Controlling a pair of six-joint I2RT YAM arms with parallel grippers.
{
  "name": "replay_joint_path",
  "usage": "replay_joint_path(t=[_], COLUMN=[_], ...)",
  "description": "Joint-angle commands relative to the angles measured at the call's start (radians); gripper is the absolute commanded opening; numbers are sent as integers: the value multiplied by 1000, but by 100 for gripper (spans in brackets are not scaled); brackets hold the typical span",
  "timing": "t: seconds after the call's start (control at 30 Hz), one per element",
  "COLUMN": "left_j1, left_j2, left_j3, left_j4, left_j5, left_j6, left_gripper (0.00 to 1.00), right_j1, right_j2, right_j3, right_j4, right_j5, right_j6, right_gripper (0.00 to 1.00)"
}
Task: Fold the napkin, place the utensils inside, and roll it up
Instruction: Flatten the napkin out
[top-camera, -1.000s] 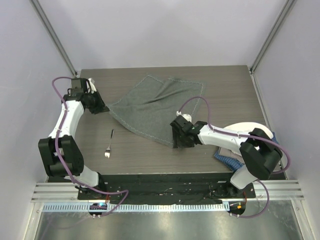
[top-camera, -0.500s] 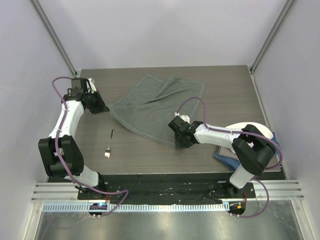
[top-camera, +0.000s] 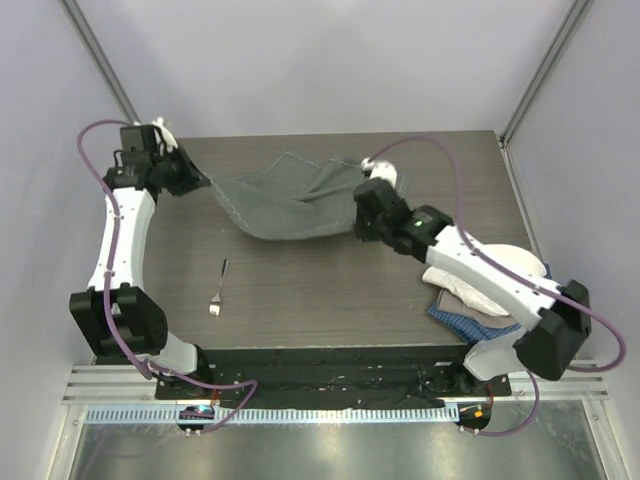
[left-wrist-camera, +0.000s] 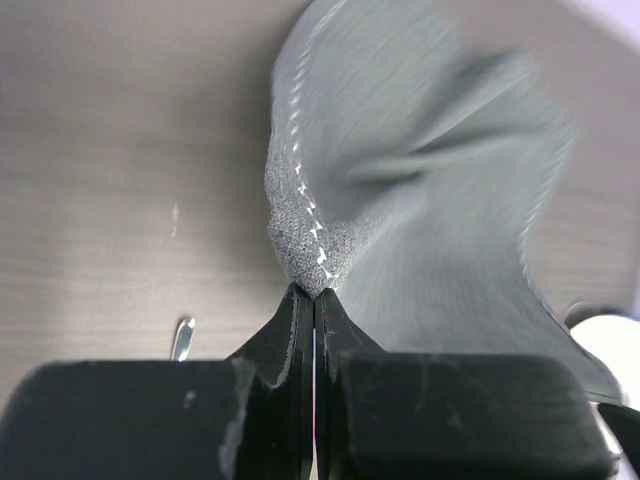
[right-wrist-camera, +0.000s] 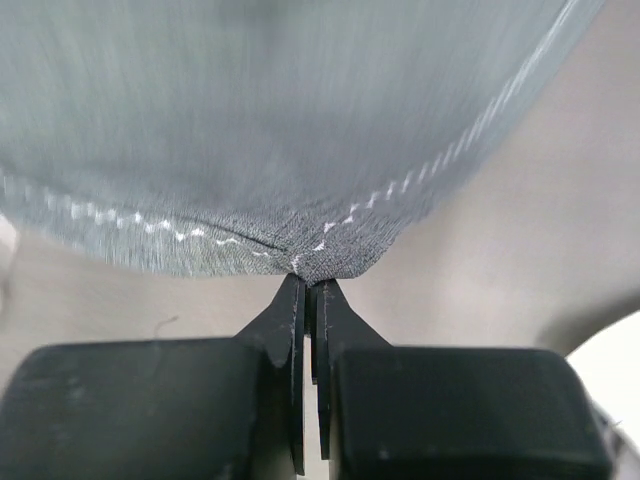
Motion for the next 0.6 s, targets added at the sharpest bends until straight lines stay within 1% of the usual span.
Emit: replay_joint_path(t=[0.0,0.03,0.07,0.1,0.13,0.17,0.2,0.23,0.27,0.33,0.37,0.5,0.57], left_j1=[4,4,4,6,4,4,4,4,6,4,4,6,6], left_j2=[-48,-44,-38,-31,-28,-21,-19,-16,-14,-17,-21,-56,-73], left_j3=[213,248,321,362,401,481,518,556,630,695,751,854,892], left_j4=[-15,-24,-32,-58,-70,-83,-96,-121,-133,-165,-173,-201,-211], left_j5=[22,25,27,25,25,22,18,15,15,11,5,4,5], left_j6=[-53,-57,-62,-65,-69,-73,-73,-74,-76,-76,-76,-77,-79], left_gripper=[0,0,0,0,0,0,0,0,0,0,0,0,0], right_j1=[-46,-63,-69,-74,-78,-80,-80,-78,-78,-78,-78,-80,-80], right_j2=[-95,-103,-106,-110,-112,-121,-123,-129,-136,-150,-161,-185,-202], right_j3=[216,252,284,350,381,410,469,497,525,599,620,735,766], right_j4=[-23,-26,-34,-35,-37,-38,-40,-41,-43,-43,-42,-43,-45], right_j5=[154,179,190,199,210,236,250,260,273,274,276,276,259], right_j6=[-144,-185,-201,-218,-236,-268,-284,-296,-317,-333,-351,-390,-396], right_gripper=[1,1,1,1,1,1,1,1,1,1,1,1,1])
